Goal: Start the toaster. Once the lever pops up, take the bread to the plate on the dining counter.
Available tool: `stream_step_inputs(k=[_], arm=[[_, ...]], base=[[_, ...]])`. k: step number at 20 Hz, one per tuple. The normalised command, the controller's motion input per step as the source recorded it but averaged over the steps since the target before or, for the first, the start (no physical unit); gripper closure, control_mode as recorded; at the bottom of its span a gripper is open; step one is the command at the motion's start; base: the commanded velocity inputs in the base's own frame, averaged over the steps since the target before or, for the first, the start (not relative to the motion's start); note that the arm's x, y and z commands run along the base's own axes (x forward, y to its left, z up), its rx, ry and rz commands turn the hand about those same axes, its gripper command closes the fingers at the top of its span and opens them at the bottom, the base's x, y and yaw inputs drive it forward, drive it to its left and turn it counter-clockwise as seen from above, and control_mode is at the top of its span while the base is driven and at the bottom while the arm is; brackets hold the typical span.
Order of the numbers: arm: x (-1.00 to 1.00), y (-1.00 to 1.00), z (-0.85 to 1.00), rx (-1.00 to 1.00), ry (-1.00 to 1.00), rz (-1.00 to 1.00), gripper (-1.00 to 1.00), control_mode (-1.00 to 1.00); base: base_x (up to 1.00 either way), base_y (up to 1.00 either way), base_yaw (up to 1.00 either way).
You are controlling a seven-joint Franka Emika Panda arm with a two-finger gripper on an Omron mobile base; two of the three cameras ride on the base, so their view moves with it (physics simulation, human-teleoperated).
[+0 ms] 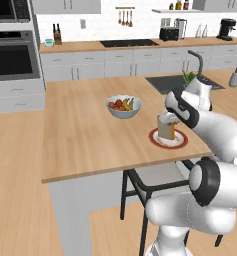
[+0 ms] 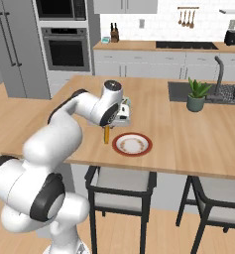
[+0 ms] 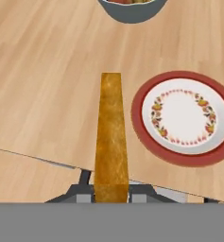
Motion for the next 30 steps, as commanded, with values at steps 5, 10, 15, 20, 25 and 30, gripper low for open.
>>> stream_step_inputs(k=[5, 10, 15, 20, 25, 30], arm=[[0.58, -0.28, -0.27, 0.17, 0.0, 0.0, 1.0, -1.0], [0.42, -0.2, -0.31, 0.1, 0.0, 0.0, 1.0, -1.0], [0.1, -0.17, -0.31, 0.01, 0.01, 0.0, 1.0, -1.0], [0.17, -0.12, -0.11, 0.0, 0.0, 0.0, 1.0, -1.0], [0.41, 0.0, -0.19, 0.0, 0.0, 0.0, 1.0, -1.0], [0.31, -0.01, -0.29, 0.0, 0.0, 0.0, 1.0, -1.0]], base=[[0.0, 0.0, 0.0], [0.0, 0.0, 0.0], [0.0, 0.0, 0.0], [0.0, 0.0, 0.0], [0.0, 0.0, 0.0], [0.0, 0.0, 0.0]])
